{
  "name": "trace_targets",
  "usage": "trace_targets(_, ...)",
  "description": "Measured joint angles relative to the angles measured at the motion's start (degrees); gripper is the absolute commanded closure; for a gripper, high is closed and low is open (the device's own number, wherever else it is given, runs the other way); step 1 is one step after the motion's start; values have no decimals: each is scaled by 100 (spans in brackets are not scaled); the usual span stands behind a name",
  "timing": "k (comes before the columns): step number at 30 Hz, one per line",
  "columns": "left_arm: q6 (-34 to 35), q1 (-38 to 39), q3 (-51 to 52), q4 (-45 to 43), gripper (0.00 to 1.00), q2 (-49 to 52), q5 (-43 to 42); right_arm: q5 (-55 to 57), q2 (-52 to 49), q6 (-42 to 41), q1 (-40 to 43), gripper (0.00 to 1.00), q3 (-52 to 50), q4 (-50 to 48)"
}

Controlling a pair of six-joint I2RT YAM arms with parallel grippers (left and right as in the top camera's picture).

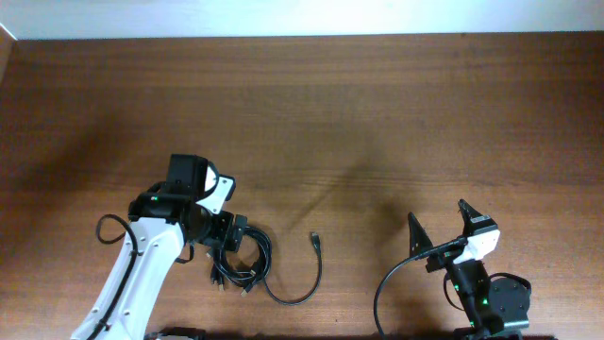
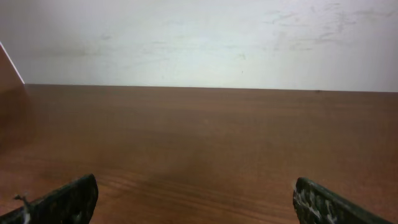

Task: Untangle cables
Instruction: 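Lower the left gripper onto the black cable coil and grasp it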

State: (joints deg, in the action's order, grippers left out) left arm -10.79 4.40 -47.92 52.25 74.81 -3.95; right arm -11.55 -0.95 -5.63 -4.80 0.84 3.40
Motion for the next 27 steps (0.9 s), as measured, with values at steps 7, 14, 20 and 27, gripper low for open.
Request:
trace_targets(7, -79, 0, 4, -7, 1, 0, 37, 2, 0, 7, 0, 1, 0, 0)
trace_targets(14, -105, 0, 662, -525, 1, 0, 37, 13, 0, 2, 0, 1, 0, 0)
trace_targets(20, -192, 0, 990, -881, 1, 11, 37, 13, 0, 2, 0, 1, 0, 0)
trace_targets(27, -501, 0, 990, -1414, 1, 813, 42, 13, 0, 4, 0, 1, 0, 0)
